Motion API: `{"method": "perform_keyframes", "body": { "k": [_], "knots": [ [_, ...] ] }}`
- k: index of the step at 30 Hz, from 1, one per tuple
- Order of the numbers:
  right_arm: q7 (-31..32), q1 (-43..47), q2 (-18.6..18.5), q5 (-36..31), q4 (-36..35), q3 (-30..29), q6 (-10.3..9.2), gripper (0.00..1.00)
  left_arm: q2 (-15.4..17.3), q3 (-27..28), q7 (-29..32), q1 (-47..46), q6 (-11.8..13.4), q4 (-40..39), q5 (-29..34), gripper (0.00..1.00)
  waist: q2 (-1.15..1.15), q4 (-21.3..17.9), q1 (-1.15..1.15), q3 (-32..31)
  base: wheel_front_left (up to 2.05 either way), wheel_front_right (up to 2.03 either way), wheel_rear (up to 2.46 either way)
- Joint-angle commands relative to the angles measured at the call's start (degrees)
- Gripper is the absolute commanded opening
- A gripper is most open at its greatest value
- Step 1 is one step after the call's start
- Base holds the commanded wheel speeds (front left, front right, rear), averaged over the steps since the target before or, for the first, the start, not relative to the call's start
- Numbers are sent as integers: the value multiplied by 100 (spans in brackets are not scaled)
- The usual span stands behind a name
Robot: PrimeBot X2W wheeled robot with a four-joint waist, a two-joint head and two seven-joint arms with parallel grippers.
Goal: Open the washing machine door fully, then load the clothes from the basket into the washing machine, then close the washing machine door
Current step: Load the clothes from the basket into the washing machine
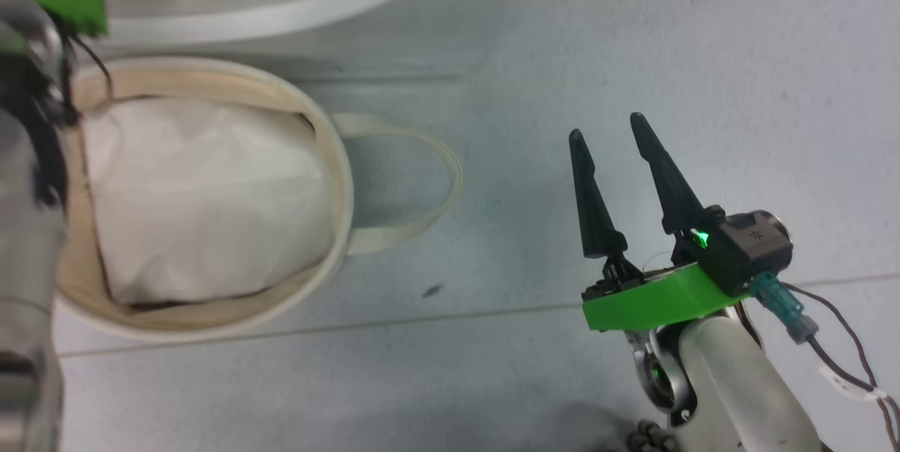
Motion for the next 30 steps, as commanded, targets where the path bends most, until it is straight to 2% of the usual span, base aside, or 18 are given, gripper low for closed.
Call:
{"method": "perform_keyframes", "body": {
  "k": [1, 5, 10, 17, 20, 30],
  "knots": [
    [-70, 112, 15, 55, -136, 129, 2, 100, 191, 114, -25, 172, -19, -250, -56, 100, 0, 156, 1, -369, 0, 0, 0],
    [-70, 173, 15, 60, -25, 60, 2, 100, 60, 181, -25, 936, -67, -632, -195, 100, 0, 303, 1, -854, 0, 0, 0],
    [-70, 344, 15, -69, 127, -115, 2, 100, -273, 313, -26, 2042, -86, -1185, -408, 100, 0, 496, 1, -1545, 0, 0, 0],
    [-70, 744, 15, -48, 281, -319, 2, 100, -702, 337, -26, 3692, 35, -1930, -384, 100, 0, 777, 1, -2450, 0, 0, 0],
    [-70, 904, 15, -46, 320, -332, 2, 100, -793, 240, -26, 4389, 99, -2264, -254, 100, 0, 869, 1, -2720, 0, 0, 0],
    [-70, 1269, 15, -15, 390, -383, 2, 100, -1002, 233, -26, 5750, 212, -3225, -223, 100, 0, 1040, 1, -3216, 0, 0, 0]
  ]
}}
